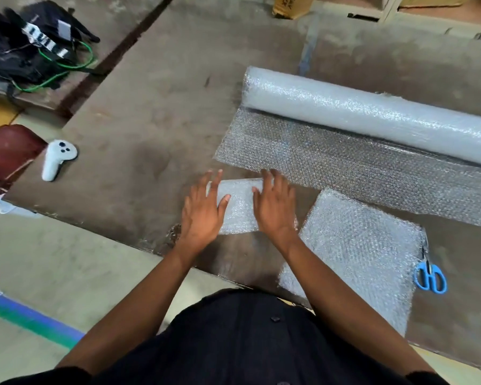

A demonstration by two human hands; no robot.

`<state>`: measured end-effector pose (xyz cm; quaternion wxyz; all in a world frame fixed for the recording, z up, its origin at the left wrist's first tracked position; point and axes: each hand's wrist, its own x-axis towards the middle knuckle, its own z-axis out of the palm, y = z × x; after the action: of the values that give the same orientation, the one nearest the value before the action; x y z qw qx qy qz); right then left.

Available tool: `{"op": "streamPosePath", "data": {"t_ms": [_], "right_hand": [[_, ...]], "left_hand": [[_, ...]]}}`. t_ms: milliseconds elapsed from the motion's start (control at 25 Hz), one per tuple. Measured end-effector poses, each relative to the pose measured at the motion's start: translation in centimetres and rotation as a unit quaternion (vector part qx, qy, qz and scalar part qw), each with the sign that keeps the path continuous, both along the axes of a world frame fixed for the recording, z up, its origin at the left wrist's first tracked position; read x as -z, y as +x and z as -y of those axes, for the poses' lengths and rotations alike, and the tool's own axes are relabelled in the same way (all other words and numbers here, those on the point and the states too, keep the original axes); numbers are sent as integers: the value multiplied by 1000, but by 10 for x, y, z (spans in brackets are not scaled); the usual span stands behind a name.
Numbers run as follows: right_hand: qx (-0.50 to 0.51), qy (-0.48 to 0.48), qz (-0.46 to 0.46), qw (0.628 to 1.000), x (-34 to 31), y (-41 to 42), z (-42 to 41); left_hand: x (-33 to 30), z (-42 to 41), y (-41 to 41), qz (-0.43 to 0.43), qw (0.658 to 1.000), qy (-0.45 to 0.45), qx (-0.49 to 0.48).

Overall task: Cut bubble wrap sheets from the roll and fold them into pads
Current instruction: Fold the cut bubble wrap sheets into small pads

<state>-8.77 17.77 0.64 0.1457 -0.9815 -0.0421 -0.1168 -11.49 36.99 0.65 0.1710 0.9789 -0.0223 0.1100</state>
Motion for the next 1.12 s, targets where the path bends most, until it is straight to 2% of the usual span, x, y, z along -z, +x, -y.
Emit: {"op": "streamPosePath", "data": {"t_ms": [80,160,280,520,600,800,920,960,1040,1120], "right_hand": [[-79,1,-71,994,13,-1,-17],[-89,5,-135,987,29,-3,-17],[-82,-14,-137,987,40,-5,2],[-57,-51,-119,990,31,-3,23],[-50,-70,-92,992,24,-8,37],[76,-38,-99,991,20,-37,92],[146,-55,-105,982,20,-62,129],[172,-61,-105,978,20,-71,142],[224,-62,-123,965,21,-89,165],[253,-44,-165,952,26,-104,183]], "left_hand": [[10,4,6,-25,996,33,73],[28,-1,13,-70,992,59,82],[41,-8,17,-99,991,63,68],[31,-3,14,-79,995,56,28],[19,1,11,-63,997,32,36],[-5,57,12,-21,993,-16,111],[-9,111,16,-28,977,-94,189],[-9,133,16,-55,967,-144,203],[-14,175,15,-164,933,-254,195],[-12,210,20,-236,913,-279,182]]}}
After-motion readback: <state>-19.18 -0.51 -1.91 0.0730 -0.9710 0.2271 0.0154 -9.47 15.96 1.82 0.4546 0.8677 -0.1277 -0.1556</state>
